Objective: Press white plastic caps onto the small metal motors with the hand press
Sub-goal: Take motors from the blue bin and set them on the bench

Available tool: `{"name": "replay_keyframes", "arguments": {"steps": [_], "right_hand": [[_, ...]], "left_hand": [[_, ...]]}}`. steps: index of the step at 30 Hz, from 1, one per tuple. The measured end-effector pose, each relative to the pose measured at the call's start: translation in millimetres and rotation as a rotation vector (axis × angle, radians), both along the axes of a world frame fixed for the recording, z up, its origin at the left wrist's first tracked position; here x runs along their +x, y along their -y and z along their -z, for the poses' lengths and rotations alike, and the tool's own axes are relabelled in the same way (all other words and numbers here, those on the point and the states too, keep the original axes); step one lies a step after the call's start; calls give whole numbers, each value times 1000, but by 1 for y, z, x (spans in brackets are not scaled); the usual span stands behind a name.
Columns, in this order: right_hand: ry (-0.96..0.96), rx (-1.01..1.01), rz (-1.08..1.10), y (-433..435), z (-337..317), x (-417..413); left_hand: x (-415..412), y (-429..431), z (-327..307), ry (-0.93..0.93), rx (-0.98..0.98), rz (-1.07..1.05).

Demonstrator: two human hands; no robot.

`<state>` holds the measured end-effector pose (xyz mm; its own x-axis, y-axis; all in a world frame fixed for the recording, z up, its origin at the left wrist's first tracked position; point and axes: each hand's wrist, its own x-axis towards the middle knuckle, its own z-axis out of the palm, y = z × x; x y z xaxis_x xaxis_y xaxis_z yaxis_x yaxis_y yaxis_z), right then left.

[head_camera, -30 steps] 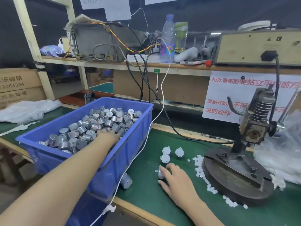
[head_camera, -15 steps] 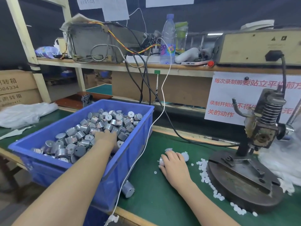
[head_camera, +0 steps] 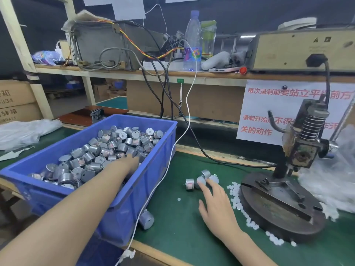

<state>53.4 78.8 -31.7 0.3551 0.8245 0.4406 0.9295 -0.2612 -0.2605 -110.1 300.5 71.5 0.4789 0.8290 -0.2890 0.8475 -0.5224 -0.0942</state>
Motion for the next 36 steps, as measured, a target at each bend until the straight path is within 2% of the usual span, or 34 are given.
{"name": "replay_keyframes", "arguments": {"steps": [3,6,10,13,19,22,26,30,36], "right_hand": [[-11,60,4,18,8,-1],[-105,58,18,27,16,-2],[-234,154,161,28,13,-1],[-236,173,162,29,12,0],[-236,149,131,30,12,-1],[-226,135,133,30,11,-2],[-194,111,127,30,11,-2],[-181,100,136,30,13,-2],[-178,95,144,30,13,-1]], "left_hand": [[3,1,-1,55,-64,-27],[4,1,-1,120,-103,-109],[5,1,-1,193,-109,-163],[4,0,0,223,-87,-159],[9,12,-8,192,-63,-297],[14,14,-9,116,-47,-331],[11,2,-12,-22,-12,-205],[14,5,-5,-48,69,-195],[15,0,-1,-12,3,-186]]}}
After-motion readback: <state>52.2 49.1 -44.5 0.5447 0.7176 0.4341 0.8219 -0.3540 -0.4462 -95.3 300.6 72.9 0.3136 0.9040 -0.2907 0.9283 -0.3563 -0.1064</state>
